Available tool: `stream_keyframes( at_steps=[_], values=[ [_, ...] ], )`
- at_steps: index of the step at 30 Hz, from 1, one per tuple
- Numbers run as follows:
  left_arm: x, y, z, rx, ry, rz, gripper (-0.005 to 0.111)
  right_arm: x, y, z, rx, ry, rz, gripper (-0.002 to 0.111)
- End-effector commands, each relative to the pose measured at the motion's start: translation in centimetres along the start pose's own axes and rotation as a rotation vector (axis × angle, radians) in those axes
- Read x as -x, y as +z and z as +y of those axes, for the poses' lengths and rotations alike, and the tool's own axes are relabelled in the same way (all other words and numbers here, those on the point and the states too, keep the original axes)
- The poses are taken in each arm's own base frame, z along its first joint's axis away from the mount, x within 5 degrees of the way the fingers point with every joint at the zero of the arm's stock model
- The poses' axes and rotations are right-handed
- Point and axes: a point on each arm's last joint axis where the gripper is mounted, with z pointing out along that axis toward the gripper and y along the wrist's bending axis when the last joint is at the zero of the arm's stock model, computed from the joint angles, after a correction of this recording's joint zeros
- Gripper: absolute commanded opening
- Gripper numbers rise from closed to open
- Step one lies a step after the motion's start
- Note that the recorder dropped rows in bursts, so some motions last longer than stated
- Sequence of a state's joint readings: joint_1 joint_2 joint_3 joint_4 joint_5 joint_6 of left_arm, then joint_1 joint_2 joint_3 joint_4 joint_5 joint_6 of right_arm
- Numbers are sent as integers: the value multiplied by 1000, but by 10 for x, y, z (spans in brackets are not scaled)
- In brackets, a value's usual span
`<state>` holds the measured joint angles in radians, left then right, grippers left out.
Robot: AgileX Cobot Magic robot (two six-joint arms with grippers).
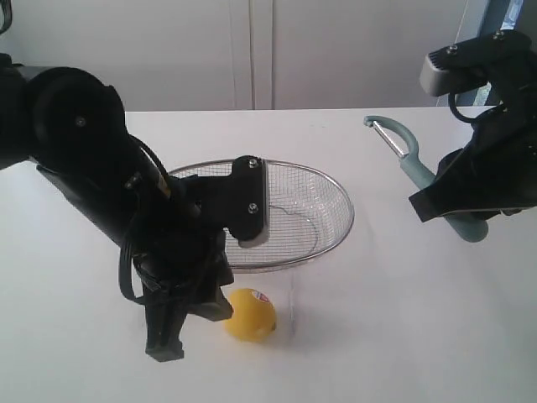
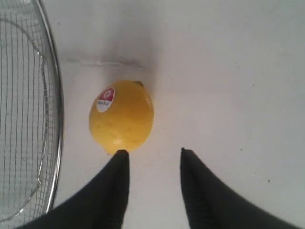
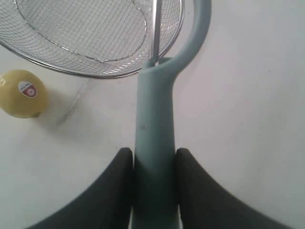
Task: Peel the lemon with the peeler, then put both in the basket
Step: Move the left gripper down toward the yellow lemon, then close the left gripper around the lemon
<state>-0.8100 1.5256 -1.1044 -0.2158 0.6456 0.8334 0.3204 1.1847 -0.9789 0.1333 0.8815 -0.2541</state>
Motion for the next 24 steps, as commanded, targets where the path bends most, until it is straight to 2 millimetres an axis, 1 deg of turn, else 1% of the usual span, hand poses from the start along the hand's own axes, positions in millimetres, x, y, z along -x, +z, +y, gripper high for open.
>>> stream_keyframes(
  at_steps=[1,3,6,8,13,19,24],
  values=[
    [14,2,-9,7,154,-33,68,-1,-2,-1,-7,-6,-12,0],
    [18,4,-13,4,206,-39,72,-1,-2,-1,-5,-5,-12,0],
    [20,16,-15,-15,222,-26,72,-1,-2,-1,-3,-4,-12,0],
    [19,26,-13,-29,234,-10,72,-1,-2,-1,-3,-4,-10,0],
    [19,44,-3,30,264,7,72,-1,-2,-1,-1,-4,-5,0],
    [14,57,1,33,304,57,72,-1,-2,-1,2,-1,-6,0],
    [14,66,4,51,307,55,72,-1,-2,-1,3,-1,-2,0]
  ],
)
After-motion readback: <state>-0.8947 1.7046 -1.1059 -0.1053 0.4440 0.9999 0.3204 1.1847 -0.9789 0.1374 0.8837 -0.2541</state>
